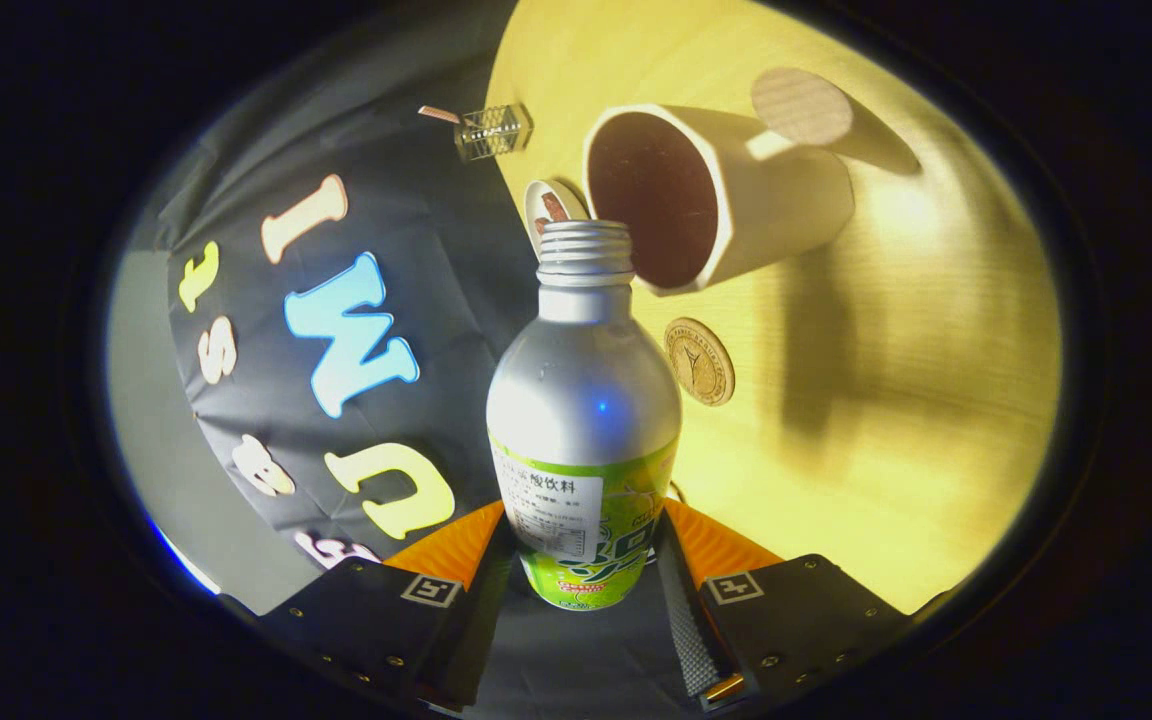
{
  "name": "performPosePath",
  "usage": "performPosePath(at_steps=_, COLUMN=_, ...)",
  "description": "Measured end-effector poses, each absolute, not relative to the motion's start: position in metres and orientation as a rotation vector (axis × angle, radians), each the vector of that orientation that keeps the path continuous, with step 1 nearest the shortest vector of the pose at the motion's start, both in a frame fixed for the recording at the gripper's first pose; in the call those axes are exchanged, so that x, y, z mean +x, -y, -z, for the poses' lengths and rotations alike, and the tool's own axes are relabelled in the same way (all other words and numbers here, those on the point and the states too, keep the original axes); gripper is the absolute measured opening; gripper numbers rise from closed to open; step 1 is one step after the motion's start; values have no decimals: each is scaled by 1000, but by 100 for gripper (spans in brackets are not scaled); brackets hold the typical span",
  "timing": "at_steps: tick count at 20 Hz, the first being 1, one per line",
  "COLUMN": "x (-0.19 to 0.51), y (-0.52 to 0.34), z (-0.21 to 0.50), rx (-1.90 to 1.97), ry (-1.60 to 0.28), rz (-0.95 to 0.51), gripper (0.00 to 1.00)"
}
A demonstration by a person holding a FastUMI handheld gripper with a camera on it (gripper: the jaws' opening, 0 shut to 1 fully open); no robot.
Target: Take the bottle from table, then pour the juice into the cup, finally place the bottle on the coaster
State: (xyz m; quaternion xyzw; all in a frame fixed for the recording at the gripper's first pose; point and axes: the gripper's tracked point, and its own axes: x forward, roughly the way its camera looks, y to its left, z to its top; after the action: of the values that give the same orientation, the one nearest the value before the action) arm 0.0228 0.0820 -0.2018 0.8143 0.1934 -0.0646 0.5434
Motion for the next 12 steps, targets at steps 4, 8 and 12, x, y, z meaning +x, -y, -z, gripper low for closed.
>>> performPosePath(at_steps=4, x=17, y=-88, z=222, rx=1787, ry=-503, rz=150, gripper=74)
performPosePath(at_steps=8, x=10, y=-89, z=239, rx=1620, ry=-543, rz=153, gripper=74)
performPosePath(at_steps=12, x=10, y=-85, z=247, rx=1475, ry=-561, rz=155, gripper=74)
